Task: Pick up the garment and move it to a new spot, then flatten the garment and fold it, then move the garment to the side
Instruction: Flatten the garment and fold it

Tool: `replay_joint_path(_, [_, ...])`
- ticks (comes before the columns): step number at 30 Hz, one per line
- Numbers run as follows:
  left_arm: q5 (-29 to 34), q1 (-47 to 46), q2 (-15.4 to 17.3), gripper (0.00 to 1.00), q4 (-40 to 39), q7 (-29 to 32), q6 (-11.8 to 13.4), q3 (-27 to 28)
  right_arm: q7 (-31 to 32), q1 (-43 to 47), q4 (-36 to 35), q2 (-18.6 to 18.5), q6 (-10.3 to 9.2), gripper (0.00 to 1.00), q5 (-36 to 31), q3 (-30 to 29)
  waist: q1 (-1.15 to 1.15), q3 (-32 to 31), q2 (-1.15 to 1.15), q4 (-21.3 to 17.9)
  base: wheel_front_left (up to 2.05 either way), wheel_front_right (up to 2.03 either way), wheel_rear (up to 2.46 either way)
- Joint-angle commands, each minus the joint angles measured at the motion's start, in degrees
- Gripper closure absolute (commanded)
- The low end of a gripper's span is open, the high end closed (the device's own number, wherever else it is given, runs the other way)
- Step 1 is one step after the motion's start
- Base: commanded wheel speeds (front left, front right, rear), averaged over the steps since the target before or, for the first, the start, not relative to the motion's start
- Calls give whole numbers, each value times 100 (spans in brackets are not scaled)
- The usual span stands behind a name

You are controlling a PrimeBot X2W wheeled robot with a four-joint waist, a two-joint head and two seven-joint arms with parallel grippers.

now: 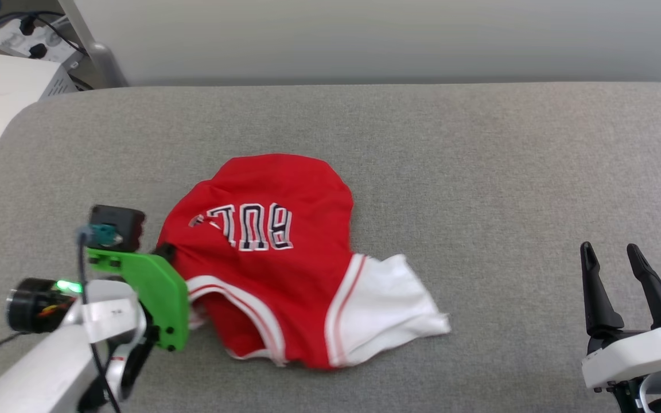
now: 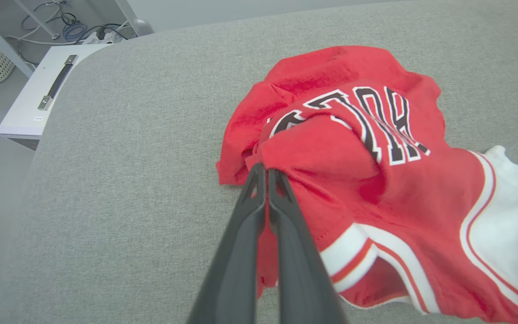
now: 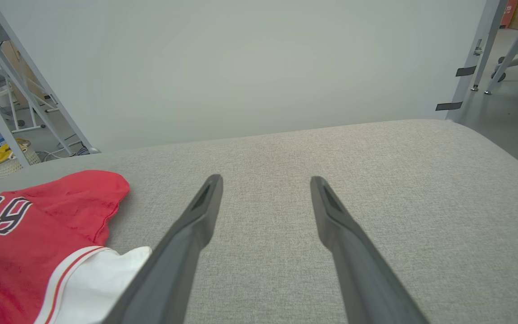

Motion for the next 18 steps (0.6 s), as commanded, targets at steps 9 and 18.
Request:
replay_joint_path(9, [-277, 647, 1, 100, -174, 296, 409, 0, 57, 49, -35, -8, -3, 0, 89, 68, 0, 14, 0, -79, 0, 0, 0])
replay_joint_path(18, [-915, 931, -832, 100, 1341, -271, -76, 98, 118, -45, -75, -8, -3, 0, 69, 5, 0, 298, 0, -210, 0, 0, 0])
